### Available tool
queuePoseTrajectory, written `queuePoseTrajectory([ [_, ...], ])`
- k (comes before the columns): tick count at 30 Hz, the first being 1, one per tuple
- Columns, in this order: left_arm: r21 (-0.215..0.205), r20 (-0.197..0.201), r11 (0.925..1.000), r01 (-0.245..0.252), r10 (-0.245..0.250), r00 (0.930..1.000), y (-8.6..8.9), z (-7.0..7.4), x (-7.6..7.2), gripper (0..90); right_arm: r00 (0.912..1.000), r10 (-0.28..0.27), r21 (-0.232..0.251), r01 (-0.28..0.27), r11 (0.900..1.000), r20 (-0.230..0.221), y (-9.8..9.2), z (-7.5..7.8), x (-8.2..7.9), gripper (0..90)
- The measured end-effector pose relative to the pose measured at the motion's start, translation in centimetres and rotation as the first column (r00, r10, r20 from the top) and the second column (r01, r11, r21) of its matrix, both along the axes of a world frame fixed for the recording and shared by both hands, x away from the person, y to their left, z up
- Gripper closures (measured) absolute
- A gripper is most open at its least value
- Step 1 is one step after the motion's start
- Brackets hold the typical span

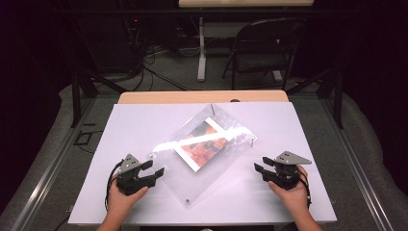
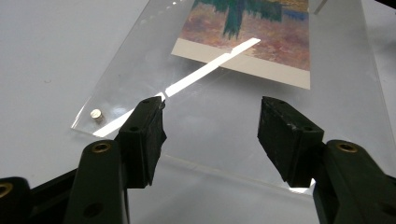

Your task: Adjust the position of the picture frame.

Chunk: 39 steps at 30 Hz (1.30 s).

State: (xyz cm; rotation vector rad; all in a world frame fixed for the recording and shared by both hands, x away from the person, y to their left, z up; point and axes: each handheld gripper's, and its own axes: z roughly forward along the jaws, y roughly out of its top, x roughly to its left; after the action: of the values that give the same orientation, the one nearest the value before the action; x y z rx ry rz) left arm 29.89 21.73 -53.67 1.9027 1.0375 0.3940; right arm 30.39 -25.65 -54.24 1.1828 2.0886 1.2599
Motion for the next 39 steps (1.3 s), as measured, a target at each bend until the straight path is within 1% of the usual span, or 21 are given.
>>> queuePoseTrajectory([
  [4,0.018,0.023,0.9998,-0.003,0.002,0.9997,-0.5,0.2,-0.3,42.0,1.0000,-0.009,-0.011,0.009,1.000,0.000,0.4,-0.1,0.0,48.0],
  [6,0.025,0.014,0.9997,-0.004,0.004,0.9999,-0.7,0.2,-0.5,42.7,0.9998,-0.017,-0.026,0.017,1.000,0.006,0.7,0.1,-0.1,45.3],
  [7,0.028,0.018,0.9995,-0.014,0.014,0.9998,-0.7,0.3,-0.7,42.7,0.9993,-0.025,-0.034,0.026,0.999,0.029,0.9,0.2,-0.3,42.4],
  [9,0.028,0.021,0.9994,-0.020,0.020,0.9996,-0.7,0.4,-0.8,42.5,0.9988,-0.030,-0.035,0.031,0.999,0.040,1.0,0.2,-0.3,41.5],
  [10,0.018,0.002,0.9993,-0.031,0.031,0.9995,-0.7,0.6,-0.8,42.5,0.9989,-0.028,-0.038,0.029,0.999,0.038,1.1,0.2,-0.3,40.9],
  [11,0.018,0.002,0.9993,-0.031,0.031,0.9995,-0.7,0.6,-0.8,42.5,0.9990,-0.030,-0.035,0.032,0.999,0.033,1.1,0.2,-0.3,43.3],
  [12,0.001,-0.009,0.9993,-0.036,0.036,0.9993,-0.7,0.7,-0.7,42.7,0.9994,-0.024,-0.033,0.025,0.999,0.026,1.1,0.2,-0.3,47.7],
  [15,-0.012,-0.020,0.9996,-0.024,0.024,0.9995,-1.0,0.8,-0.7,47.3,0.9994,-0.016,-0.038,0.017,0.999,0.030,1.0,0.3,-0.3,50.0],
  [17,-0.002,-0.008,1.0000,-0.008,0.008,0.9999,-1.5,1.0,-0.7,47.3,0.9993,-0.010,-0.065,0.012,0.998,0.035,0.9,0.1,-0.1,51.9],
  [19,-0.012,0.001,0.9998,0.017,-0.017,0.9999,-1.9,1.2,-0.9,48.4,0.9995,-0.003,-0.078,0.005,0.997,0.032,0.9,-0.1,0.2,54.0],
  [20,-0.005,0.007,0.9996,0.028,-0.028,0.9996,-2.4,1.3,-1.2,49.1,0.9995,-0.007,-0.077,0.009,0.997,0.030,1.0,-0.1,0.4,54.2],
  [22,-0.004,0.017,0.9995,0.033,-0.033,0.9993,-2.9,1.5,-1.4,52.5,0.9990,-0.020,-0.089,0.023,0.996,0.040,1.3,-0.1,1.2,58.5],
  [24,-0.029,0.011,0.9982,0.053,-0.053,0.9985,-3.6,1.6,-1.5,53.5,0.9989,-0.023,-0.099,0.027,0.995,0.041,1.4,-0.1,1.5,60.5],
  [27,-0.038,0.000,0.9966,0.073,-0.073,0.9973,-4.6,1.8,-1.6,64.9,0.9981,-0.034,-0.118,0.040,0.992,0.052,1.6,-0.1,2.3,64.4],
  [28,-0.037,-0.003,0.9958,0.083,-0.083,0.9965,-4.9,1.8,-1.5,67.3,0.9977,-0.043,-0.140,0.050,0.989,0.053,1.5,-0.2,3.0,65.5],
  [29,-0.047,-0.012,0.9954,0.084,-0.085,0.9963,-5.1,1.8,-1.5,67.3,0.9977,-0.043,-0.140,0.050,0.989,0.053,1.5,-0.2,3.0,65.5],
  [30,-0.057,-0.022,0.9938,0.096,-0.097,0.9950,-5.5,1.9,-1.4,73.7,0.9974,-0.051,-0.149,0.058,0.987,0.051,1.4,-0.5,3.8,66.9],
  [31,-0.064,-0.027,0.9925,0.104,-0.106,0.9940,-5.9,1.9,-1.3,75.0,0.9975,-0.051,-0.150,0.058,0.987,0.049,1.3,-0.5,4.1,67.0],
  [34,-0.051,-0.027,0.9923,0.113,-0.115,0.9930,-6.3,2.0,-1.2,78.6,0.9982,-0.049,-0.139,0.054,0.989,0.035,1.2,-0.8,4.8,67.7],
  [36,-0.057,-0.038,0.9920,0.113,-0.115,0.9926,-6.6,1.8,-1.1,85.1,0.9983,-0.050,-0.137,0.054,0.989,0.029,1.2,-1.1,6.0,68.0],
  [39,-0.057,-0.047,0.9907,0.124,-0.126,0.9909,-7.0,1.7,-1.1,89.0,0.9984,-0.054,-0.127,0.056,0.990,0.016,1.1,-1.4,7.0,66.5],
])
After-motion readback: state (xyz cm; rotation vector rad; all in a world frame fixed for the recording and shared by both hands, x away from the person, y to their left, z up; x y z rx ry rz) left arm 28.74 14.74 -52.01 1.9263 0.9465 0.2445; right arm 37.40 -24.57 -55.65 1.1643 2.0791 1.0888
